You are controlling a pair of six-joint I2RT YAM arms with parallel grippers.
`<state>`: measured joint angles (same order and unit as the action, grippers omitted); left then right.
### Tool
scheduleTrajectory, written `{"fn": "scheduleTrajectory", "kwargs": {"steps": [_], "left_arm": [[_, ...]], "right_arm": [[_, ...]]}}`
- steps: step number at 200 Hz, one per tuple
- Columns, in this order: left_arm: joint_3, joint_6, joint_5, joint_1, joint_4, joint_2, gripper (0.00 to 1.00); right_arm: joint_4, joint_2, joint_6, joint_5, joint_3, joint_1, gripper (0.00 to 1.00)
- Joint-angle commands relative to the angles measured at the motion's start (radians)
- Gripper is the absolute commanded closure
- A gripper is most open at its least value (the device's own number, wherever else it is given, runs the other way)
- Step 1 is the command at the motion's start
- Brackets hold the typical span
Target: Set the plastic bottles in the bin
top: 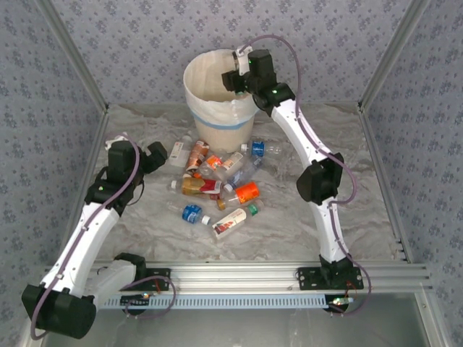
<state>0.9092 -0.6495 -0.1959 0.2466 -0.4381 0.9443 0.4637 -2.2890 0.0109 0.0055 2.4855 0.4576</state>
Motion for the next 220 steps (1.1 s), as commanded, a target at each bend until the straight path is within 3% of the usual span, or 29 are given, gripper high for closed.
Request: {"fn": "scheduleTrajectory", "kwargs": {"steps": [1, 46, 70, 99, 136, 171, 220], "left_arm": [[-0.007, -0.020, -0.019, -0.007, 0.001, 0.003, 0.01], [-0.016, -0.102, -0.001, -0.007, -0.078, 0.056, 0.01], [-0.049, -0.216, 0.048, -0.008, -0.140, 0.078, 0.01], [-0.113, -0.296, 0.118, 0.001, -0.189, 0.082, 0.00], [-0.173, -0.353, 0.126, 0.029, -0.299, 0.043, 0.01], [-0.246, -0.449, 0.356, 0.063, -0.249, 0.041, 0.00], [-0.317, -0.621, 0.299, 0.211, -0.160, 0.061, 0.01]], "right_arm": [[0.091, 0.021, 0.011, 0.080, 0.059, -0.002, 0.26], [0.186, 0.107, -0.045, 0.052, 0.048, 0.017, 0.17], [0.188, 0.200, -0.045, 0.049, -0.044, 0.030, 0.13], [0.006, 0.416, -0.030, 0.048, -0.389, 0.054, 0.09], [-0.171, 0.662, 0.038, 0.100, -0.764, 0.059, 0.02], [-0.266, 0.849, 0.132, 0.147, -1.063, 0.059, 0.00], [-0.399, 0.994, 0.205, 0.193, -1.336, 0.053, 0.00]]}}
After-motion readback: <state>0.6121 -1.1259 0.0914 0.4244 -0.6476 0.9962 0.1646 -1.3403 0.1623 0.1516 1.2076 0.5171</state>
